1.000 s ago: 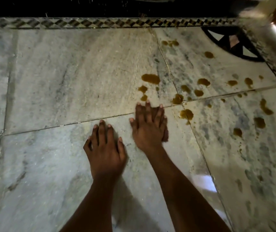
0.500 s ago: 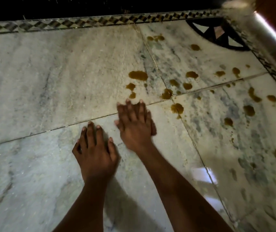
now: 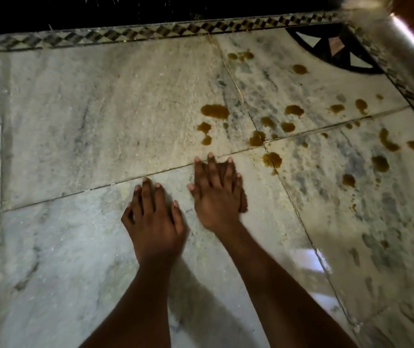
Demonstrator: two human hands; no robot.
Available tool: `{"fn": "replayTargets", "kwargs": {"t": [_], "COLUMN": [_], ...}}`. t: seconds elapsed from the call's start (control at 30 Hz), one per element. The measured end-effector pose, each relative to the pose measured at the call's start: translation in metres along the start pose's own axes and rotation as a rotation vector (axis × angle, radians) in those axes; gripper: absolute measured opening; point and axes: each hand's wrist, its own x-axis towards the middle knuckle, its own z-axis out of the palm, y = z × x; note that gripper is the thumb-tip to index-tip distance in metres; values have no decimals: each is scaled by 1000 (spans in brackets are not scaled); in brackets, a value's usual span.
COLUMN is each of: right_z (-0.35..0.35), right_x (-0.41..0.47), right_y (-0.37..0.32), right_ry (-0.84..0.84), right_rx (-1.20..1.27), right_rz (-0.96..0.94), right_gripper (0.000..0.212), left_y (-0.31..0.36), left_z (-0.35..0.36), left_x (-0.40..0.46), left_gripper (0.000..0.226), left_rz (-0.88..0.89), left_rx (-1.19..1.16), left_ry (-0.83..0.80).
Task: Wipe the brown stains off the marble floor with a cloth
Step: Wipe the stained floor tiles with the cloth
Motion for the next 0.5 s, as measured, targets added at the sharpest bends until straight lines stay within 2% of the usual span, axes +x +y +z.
{"fn": "replayTargets", "kwargs": {"t": [0.07,0.13,0.2,0.3,0.37,0.4,0.43,0.5], "right_z": [-3,-7,-8,-6,-3,-3,-1,-1], "right_x": [-50,-85,-87,-46,-13,-5,-4,-24], "right_y": [8,34,63,73,54,44,37,35], "right_ry": [-32,-45,10,164,140,120,98,54], "right_rx": [-46,-52,-52,39,121,118,81,-7], "right_rz": [-116,-112,52,453,572,539,429,102], "right_gripper": [64,61,59,61,63,64,65,64], "left_y": [0,-2,-4,-4,-4,-4,-3,-4], "left_z": [0,0,2,4,3,4,4,4], "left_x": [1,1,2,1,0,1,1,1], "left_gripper": [63,63,64,65,64,64,64,63], "left_rz": [6,6,13,8,5,10,12,12], "left_rx": [13,14,10,11,14,13,14,15], "left_ry": [-10,-17,-25,-32,-21,-19,-19,-12]}}
